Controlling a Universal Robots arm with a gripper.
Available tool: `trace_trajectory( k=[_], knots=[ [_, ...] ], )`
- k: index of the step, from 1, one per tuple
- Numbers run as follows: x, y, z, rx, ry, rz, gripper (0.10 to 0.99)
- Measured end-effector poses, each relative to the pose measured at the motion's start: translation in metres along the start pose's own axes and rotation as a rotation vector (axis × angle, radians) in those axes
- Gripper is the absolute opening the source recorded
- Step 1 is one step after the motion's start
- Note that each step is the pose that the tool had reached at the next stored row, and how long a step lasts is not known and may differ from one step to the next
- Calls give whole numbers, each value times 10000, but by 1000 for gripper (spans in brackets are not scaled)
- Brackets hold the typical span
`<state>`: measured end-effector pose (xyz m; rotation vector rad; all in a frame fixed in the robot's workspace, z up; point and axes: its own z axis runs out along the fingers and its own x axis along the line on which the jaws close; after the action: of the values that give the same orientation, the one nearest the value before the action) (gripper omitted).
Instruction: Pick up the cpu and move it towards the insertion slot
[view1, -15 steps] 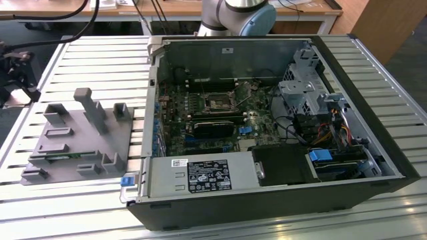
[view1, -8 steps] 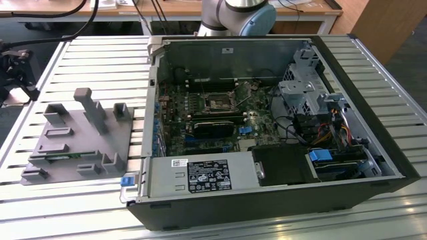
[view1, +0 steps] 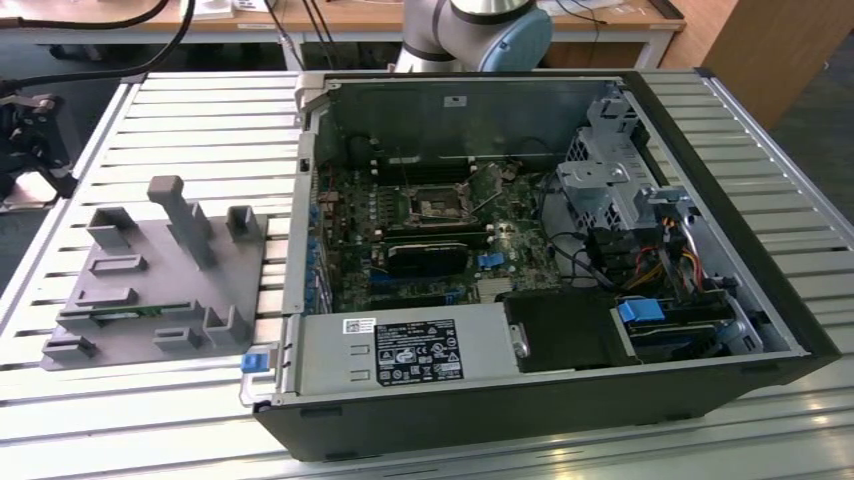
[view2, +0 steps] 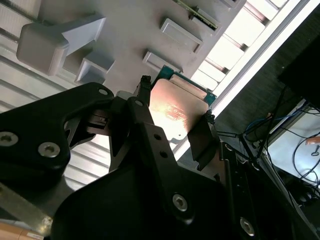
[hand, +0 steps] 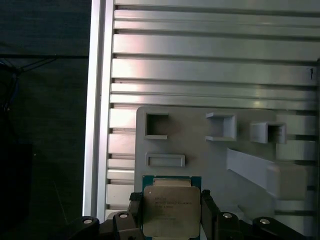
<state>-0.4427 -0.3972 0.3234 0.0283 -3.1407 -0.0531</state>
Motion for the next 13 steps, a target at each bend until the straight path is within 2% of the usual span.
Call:
trace_trajectory(
  k=[13],
  knots=[
    [0, 3, -66, 1, 1, 0, 545]
  ],
)
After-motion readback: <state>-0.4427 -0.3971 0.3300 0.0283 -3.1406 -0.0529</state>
